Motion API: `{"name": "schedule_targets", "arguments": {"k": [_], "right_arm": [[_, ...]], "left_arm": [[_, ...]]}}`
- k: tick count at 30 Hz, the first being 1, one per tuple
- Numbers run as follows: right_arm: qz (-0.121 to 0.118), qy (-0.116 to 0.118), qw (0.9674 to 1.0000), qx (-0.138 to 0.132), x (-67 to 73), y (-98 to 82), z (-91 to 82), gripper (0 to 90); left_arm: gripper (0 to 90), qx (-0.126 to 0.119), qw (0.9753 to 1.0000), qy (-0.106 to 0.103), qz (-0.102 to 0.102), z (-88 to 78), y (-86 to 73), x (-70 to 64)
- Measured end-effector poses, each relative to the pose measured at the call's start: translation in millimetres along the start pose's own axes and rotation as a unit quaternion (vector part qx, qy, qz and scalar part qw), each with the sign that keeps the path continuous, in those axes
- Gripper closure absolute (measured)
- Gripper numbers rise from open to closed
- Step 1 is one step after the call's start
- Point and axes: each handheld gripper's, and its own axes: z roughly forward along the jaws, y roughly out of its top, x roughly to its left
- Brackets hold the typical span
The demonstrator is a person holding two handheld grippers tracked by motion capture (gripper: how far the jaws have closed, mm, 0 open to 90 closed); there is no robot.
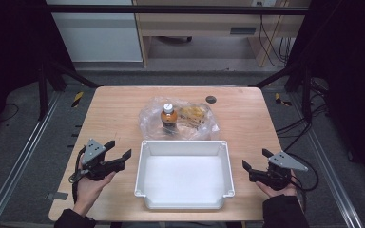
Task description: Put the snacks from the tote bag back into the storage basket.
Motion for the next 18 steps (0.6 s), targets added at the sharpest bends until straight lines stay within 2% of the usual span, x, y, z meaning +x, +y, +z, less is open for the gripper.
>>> {"name": "schedule_targets", "arguments": {"k": [11,18], "right_arm": [[0.0,-0.002,1.0,0.004,0.7,-0.2,0.6,12.9],[0.0,-0.004,1.0,0.003,0.6,0.3,0.3,12.6]], "left_arm": [[26.2,-0.007,0.9999,-0.007,0.0,2.5,10.7,-4.2],[26.1,-0.009,0.9998,-0.011,0.012,8.0,18.9,-7.3]]}}
